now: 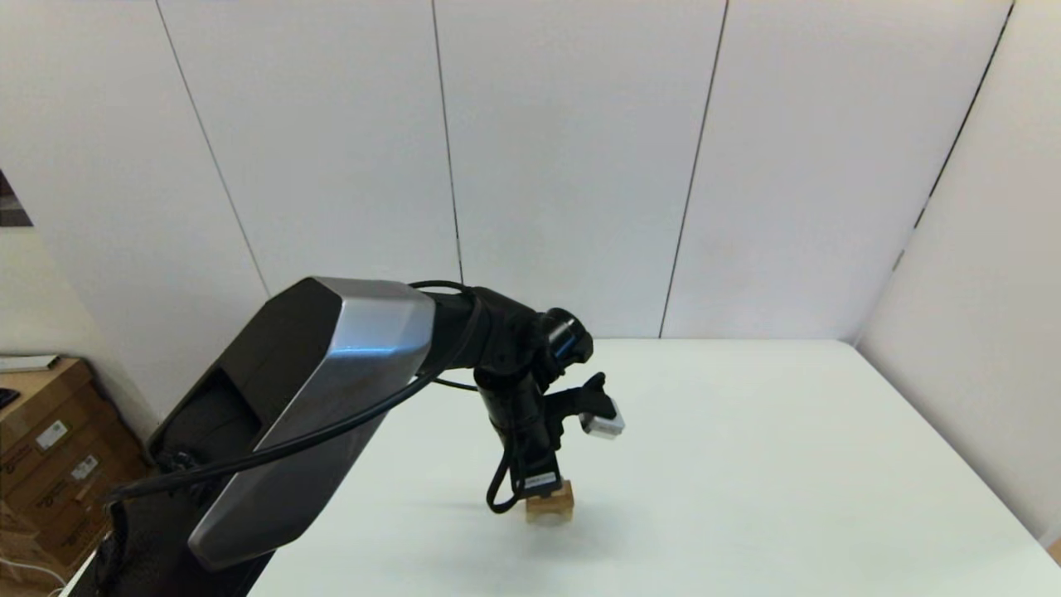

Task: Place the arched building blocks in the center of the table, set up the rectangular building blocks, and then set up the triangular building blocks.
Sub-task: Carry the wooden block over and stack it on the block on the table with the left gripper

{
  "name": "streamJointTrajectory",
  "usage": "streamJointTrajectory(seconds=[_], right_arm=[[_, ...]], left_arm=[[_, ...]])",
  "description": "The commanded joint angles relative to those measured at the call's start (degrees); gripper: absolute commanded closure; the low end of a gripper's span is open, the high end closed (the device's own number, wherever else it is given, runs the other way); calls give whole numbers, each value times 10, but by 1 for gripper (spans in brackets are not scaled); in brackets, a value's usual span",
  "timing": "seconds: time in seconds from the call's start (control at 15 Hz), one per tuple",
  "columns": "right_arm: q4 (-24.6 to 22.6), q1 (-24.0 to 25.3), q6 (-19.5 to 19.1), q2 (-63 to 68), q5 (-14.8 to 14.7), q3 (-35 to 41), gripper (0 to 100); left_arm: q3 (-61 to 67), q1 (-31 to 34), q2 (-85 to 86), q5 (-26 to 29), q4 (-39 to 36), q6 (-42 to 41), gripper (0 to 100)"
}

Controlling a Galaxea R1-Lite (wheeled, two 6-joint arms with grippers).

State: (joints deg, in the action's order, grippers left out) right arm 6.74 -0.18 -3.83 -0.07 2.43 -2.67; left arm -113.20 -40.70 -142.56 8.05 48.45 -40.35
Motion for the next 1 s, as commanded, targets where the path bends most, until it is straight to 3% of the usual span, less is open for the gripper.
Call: streamJointTrajectory(seconds=[0.07, 1.0], right_arm=[[0, 0, 0, 0, 0, 0, 0], [0, 0, 0, 0, 0, 0, 0]], left_arm=[[0, 0, -9, 0, 2, -3, 100], [0, 0, -15, 0, -19, -3, 100]])
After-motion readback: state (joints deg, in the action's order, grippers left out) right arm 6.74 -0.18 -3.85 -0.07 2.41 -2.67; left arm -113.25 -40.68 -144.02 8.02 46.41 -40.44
